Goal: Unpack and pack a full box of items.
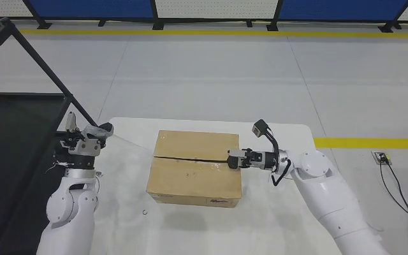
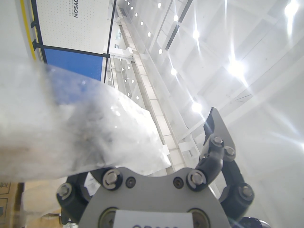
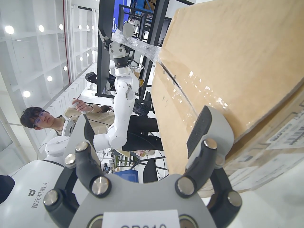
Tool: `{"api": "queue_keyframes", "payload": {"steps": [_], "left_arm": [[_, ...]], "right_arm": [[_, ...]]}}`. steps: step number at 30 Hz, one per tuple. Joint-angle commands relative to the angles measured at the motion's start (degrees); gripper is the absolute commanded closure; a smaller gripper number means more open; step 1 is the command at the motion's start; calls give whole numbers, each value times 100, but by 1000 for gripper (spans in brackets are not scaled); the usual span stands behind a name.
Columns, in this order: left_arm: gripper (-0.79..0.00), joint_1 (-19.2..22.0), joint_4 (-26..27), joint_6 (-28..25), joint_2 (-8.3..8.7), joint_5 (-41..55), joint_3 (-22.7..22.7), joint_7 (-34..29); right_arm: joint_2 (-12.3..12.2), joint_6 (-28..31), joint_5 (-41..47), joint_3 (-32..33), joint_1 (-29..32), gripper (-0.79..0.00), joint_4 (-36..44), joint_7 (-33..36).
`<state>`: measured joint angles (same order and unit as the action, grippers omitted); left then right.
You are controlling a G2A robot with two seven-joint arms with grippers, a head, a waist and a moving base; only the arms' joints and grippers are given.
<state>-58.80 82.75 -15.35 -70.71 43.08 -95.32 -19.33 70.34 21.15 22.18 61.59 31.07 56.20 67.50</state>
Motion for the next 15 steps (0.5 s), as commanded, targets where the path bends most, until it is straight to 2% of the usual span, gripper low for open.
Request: {"api": "queue_keyframes", "payload": {"steps": [1, 15], "left_arm": [[-785, -50, 104, -37, -2, -45, 8, 7], [-785, -152, 883, -127, -18, -492, 194, 53]], "right_arm": [[-8, -13, 5, 18, 13, -785, 24, -5], [-29, -132, -107, 42, -17, -785, 105, -174]]}}
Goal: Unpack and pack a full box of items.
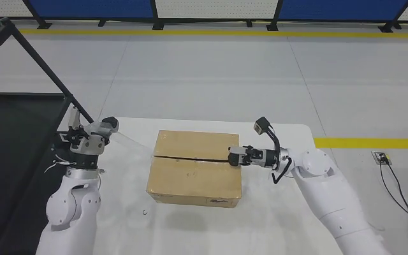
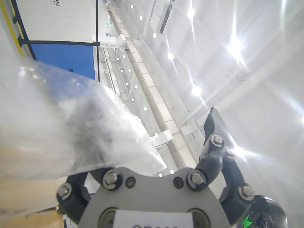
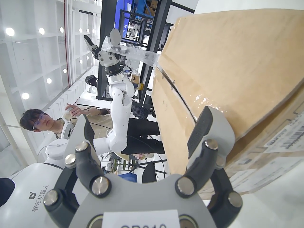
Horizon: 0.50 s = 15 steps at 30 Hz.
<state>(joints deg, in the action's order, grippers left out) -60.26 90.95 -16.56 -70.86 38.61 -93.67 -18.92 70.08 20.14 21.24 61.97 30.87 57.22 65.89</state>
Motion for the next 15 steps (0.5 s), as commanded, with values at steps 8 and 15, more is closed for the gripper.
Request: {"api": "queue_keyframes", "payload": {"steps": [8, 15], "left_arm": [[-785, -19, 509, -7, -35, -518, 364, 158], [-785, 111, 690, 53, -79, -838, 743, 296]], "right_arm": [[-36, -169, -63, 68, 30, -785, 35, -80], [-63, -163, -43, 123, 66, -785, 39, -36]]}}
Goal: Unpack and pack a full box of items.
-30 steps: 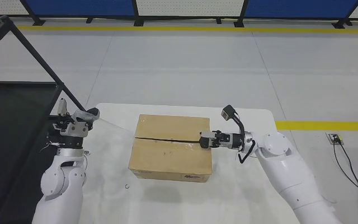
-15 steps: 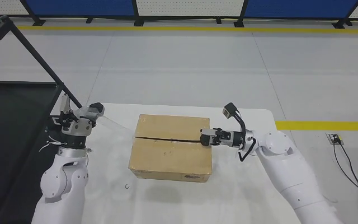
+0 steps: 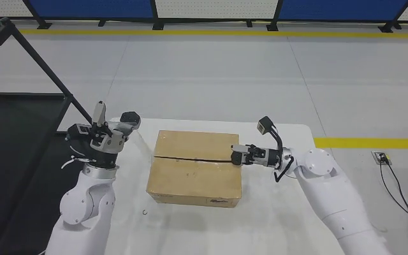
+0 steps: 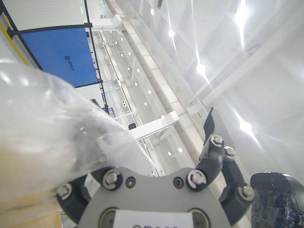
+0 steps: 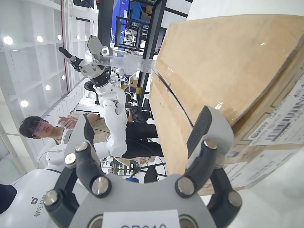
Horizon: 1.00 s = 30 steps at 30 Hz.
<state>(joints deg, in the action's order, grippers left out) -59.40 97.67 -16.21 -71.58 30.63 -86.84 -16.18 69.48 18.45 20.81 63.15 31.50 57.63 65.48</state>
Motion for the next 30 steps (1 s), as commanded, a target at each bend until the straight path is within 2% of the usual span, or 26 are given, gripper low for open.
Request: {"api": "queue_keyframes", "payload": {"steps": [1, 14, 30], "left_arm": [[-785, 57, 30, 36, -13, -87, 108, 40], [-785, 292, 92, 150, -108, -821, 847, 260], [-785, 423, 18, 186, -216, -1294, 1412, 309]], "right_arm": [[-6, 10, 0, 10, 8, -785, -2, 11], [-47, 76, 43, 91, 70, -785, 8, 26], [-106, 249, 211, 290, 209, -785, 21, -111]]}}
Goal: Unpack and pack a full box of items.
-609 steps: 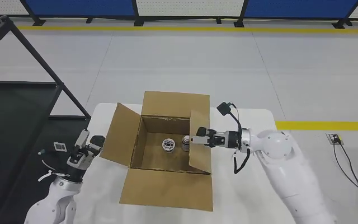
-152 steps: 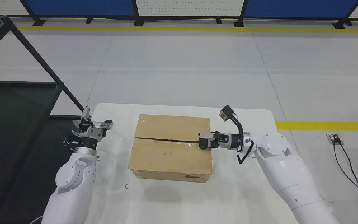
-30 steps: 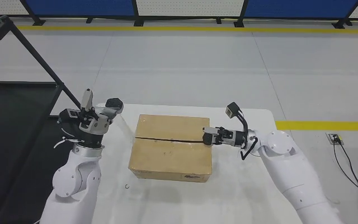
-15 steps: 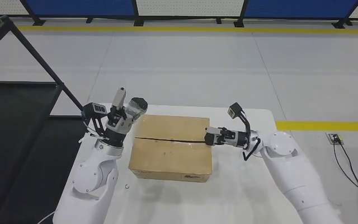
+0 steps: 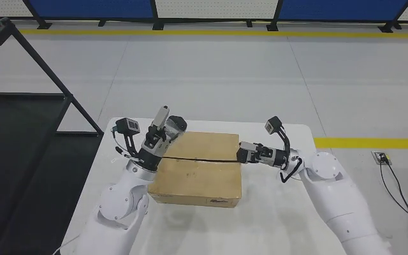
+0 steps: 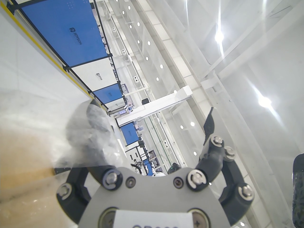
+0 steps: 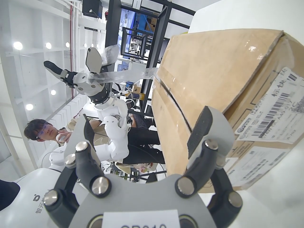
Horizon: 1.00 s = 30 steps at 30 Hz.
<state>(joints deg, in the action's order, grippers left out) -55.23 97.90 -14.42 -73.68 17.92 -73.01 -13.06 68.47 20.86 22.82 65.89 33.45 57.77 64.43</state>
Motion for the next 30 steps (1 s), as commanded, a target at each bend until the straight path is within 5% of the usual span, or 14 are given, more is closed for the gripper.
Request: {"api": "queue_keyframes", "payload": {"steps": [1, 30], "left_arm": [[-785, 12, -12, 12, -11, -53, 56, -7], [-785, 286, -321, 381, -176, -1021, 743, -97]], "right_arm": [[-11, 12, 10, 27, 27, -785, 15, -2], [-105, 105, 185, 238, 186, -785, -39, 21]]}}
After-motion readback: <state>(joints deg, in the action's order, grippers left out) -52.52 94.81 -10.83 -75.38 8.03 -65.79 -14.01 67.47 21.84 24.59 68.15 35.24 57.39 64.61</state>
